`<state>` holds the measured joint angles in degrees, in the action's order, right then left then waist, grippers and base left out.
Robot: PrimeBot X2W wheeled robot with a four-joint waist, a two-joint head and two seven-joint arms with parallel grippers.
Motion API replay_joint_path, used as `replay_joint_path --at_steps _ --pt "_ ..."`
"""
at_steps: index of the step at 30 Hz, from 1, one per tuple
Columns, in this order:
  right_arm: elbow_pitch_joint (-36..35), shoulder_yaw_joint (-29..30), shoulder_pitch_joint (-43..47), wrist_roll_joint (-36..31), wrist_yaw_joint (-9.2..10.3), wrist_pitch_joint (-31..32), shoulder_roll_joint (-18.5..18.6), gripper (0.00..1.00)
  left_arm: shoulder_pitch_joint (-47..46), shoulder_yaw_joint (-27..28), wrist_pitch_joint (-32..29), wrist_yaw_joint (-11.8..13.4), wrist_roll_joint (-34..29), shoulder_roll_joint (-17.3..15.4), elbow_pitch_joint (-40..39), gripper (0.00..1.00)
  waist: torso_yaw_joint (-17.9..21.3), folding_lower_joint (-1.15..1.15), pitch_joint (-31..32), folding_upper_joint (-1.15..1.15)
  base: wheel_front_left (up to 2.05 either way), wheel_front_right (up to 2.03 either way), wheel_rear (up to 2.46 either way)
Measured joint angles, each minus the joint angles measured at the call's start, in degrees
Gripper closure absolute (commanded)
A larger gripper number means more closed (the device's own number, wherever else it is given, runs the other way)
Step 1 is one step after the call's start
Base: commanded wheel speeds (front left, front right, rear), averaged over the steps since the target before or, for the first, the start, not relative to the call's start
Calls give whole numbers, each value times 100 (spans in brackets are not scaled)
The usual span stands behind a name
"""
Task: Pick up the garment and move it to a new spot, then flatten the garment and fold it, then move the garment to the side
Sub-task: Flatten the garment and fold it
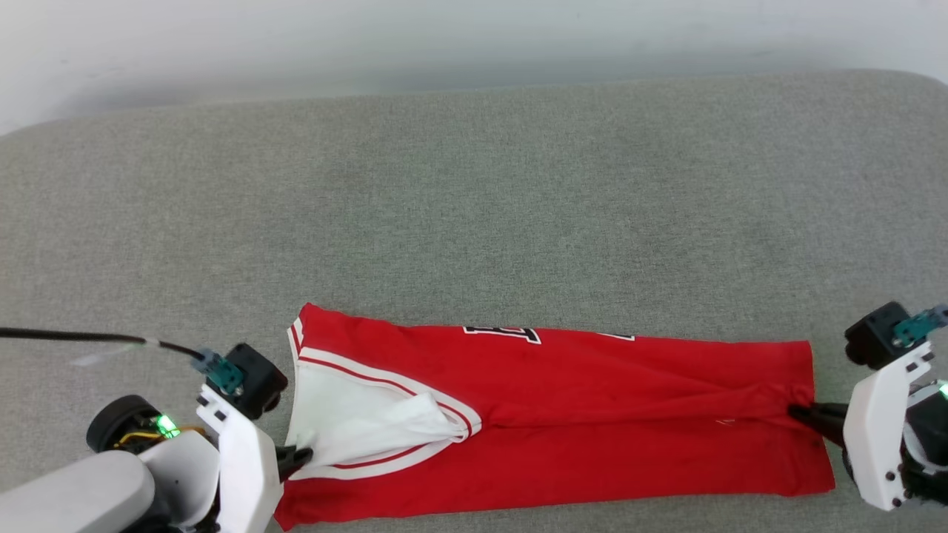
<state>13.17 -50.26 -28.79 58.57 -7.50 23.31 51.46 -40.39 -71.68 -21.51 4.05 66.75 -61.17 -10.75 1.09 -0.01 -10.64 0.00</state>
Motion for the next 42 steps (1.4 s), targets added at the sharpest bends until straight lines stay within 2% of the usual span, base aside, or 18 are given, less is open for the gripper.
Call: replay_joint_path --at_steps 7,8,9,10,11,16,21,25,30,35,38,42 --pt "334 -93 90 -35 -1 100 -305 100 325 -87 -63 -103 -91 447 582 100 21 0 -115 0 0 0 0" --pt "361 -74 96 30 -1 101 -341 85 338 -87 -66 -104 -114 464 649 100 27 0 -112 0 0 0 0" --pt "389 -46 97 55 -1 96 -367 51 350 -80 -19 -103 -115 478 715 92 32 0 -106 0 0 0 0" --pt "404 -21 96 96 -1 97 -389 0 358 -64 60 -98 -129 502 744 7 39 0 -94 0 0 0 0" --pt "400 9 96 141 0 92 -405 0 358 -33 155 -79 -168 522 756 0 47 0 -77 0 0 0 0" --pt "153 226 90 186 0 -169 -338 0 357 174 605 68 -293 431 638 0 67 0 66 0 0 0 0" --pt "-203 670 110 258 0 -459 -171 0 361 552 1573 455 -536 392 417 0 83 0 177 0 0 0 0" --pt "-229 1237 250 322 0 -814 -151 0 509 842 2444 914 -693 508 404 0 72 0 168 0 0 0 0" --pt "51 1840 601 404 0 -1093 -214 0 740 1195 3421 1702 -1027 746 549 0 27 0 107 0 0 0 0" --pt "450 2179 1017 656 1 -1029 -458 0 1111 1622 3634 2329 -1467 1035 647 0 -5 1 27 0 0 0 0" --pt "652 2267 1180 782 0 -910 -631 0 1383 2078 3641 2636 -1922 1312 586 0 -46 1 -23 0 0 0 0" --pt "773 2313 1374 921 1 -759 -893 0 1942 2777 3641 2881 -2524 1713 512 0 -102 1 -70 0 0 0 0"
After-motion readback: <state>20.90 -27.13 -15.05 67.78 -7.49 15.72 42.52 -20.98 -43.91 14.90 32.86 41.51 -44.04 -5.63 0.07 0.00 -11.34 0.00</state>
